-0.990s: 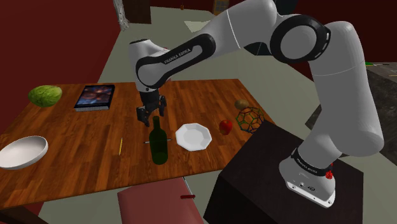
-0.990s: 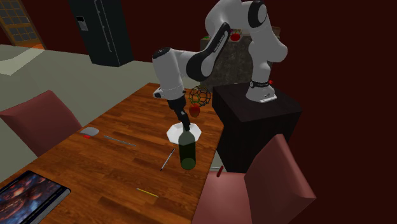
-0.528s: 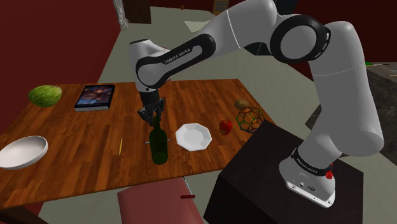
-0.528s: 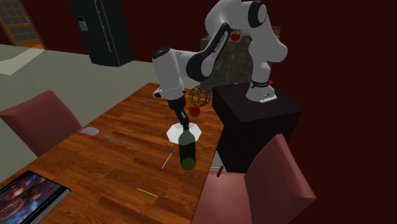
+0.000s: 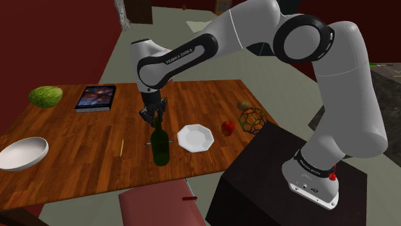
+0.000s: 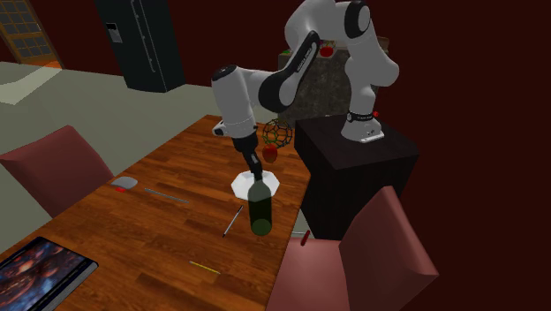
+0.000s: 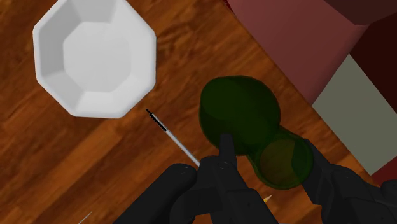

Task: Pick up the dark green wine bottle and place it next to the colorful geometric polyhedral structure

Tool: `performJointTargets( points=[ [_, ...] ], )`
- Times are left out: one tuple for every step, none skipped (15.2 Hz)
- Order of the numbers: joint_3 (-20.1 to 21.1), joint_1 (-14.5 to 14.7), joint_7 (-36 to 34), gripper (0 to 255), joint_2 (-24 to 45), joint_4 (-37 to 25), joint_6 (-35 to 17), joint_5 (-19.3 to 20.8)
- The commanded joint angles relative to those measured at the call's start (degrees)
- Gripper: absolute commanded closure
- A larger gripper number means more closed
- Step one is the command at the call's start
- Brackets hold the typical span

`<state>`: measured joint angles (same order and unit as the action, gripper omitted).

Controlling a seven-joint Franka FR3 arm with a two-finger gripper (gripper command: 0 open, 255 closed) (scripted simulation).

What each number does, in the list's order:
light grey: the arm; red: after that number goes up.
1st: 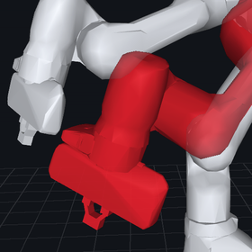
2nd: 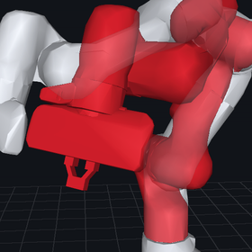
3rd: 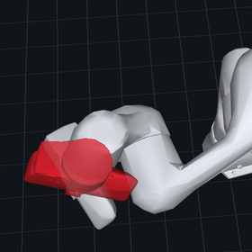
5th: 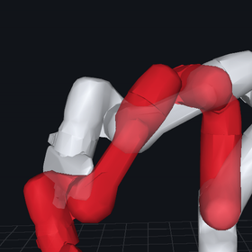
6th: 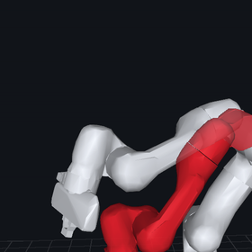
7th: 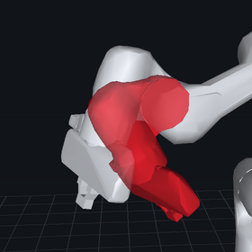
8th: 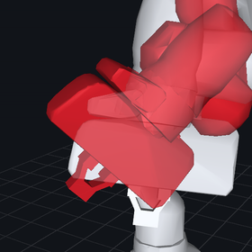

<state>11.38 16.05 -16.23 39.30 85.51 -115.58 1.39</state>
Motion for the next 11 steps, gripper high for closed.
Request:
performJointTargets(
  points=[
    [0.07,-0.04,-0.03,255,-0.63,-0.30,0.90,-0.08],
    [0.11,-0.06,-0.05,255,-1.02,-0.45,1.44,-0.14],
    [0.15,-0.09,-0.06,255,-1.40,-0.62,2.00,-0.19],
    [0.19,-0.11,-0.08,255,-1.76,-0.84,2.56,-0.24],
    [0.23,-0.13,-0.10,255,-2.12,-1.05,3.13,-0.29],
    [0.27,-0.16,-0.11,255,-2.47,-1.27,3.70,-0.34],
    [0.31,-0.18,-0.13,255,-2.82,-1.50,4.27,-0.39],
    [0.34,-0.19,-0.15,255,-3.15,-1.76,4.85,-0.44],
    [0.38,-0.21,-0.17,255,-3.48,-2.02,5.44,-0.48],
    [0.41,-0.23,-0.19,255,-3.79,-2.31,6.03,-0.53],
    [0.45,-0.24,-0.21,255,-4.09,-2.60,6.63,-0.57]
  ],
)
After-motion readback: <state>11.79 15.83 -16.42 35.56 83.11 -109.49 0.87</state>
